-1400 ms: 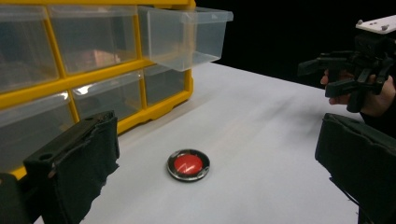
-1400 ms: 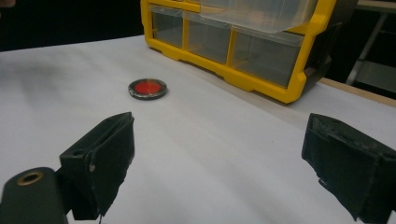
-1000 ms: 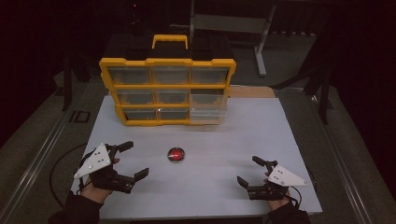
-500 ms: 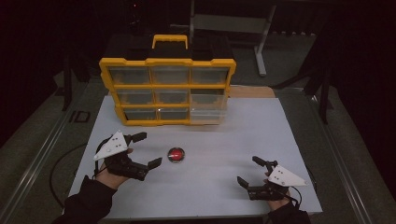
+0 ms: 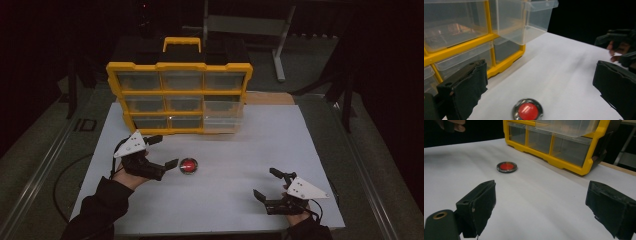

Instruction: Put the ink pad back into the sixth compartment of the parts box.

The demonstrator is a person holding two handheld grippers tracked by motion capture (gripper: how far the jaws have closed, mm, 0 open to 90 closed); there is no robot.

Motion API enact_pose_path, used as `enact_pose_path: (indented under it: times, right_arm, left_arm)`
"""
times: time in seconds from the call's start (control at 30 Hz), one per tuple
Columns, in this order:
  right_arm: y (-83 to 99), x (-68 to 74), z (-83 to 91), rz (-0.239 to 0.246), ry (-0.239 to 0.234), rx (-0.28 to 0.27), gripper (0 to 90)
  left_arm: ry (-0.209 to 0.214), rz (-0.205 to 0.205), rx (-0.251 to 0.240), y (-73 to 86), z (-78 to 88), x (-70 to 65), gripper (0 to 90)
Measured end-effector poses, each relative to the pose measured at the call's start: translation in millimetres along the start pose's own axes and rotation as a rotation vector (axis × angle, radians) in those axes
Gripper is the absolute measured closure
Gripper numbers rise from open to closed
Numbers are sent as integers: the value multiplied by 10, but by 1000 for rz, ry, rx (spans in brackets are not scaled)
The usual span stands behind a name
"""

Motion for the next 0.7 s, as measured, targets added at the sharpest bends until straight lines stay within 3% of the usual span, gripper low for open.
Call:
enact_pose_path:
  times: [0.4,0.53,0.7]
  right_arm:
    - [15,10,-20,3,-10,9,95]
    - [20,15,-24,3,-12,14,94]
    - [23,20,-30,8,-14,16,95]
  left_arm:
    - [17,23,44,265,-255,164,3]
    - [59,49,48,361,-342,176,3]
    - [73,66,72,441,-419,194,3]
Point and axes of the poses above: each handheld gripper's, and its own axes: z roughly backward along the jaws, y roughly out of its underside, x roughly to its left, the point moved 4 cm from there along -z, roughly forward along the jaws, and after that the axes turned 14 degrees about y, right-handed, at the moved point
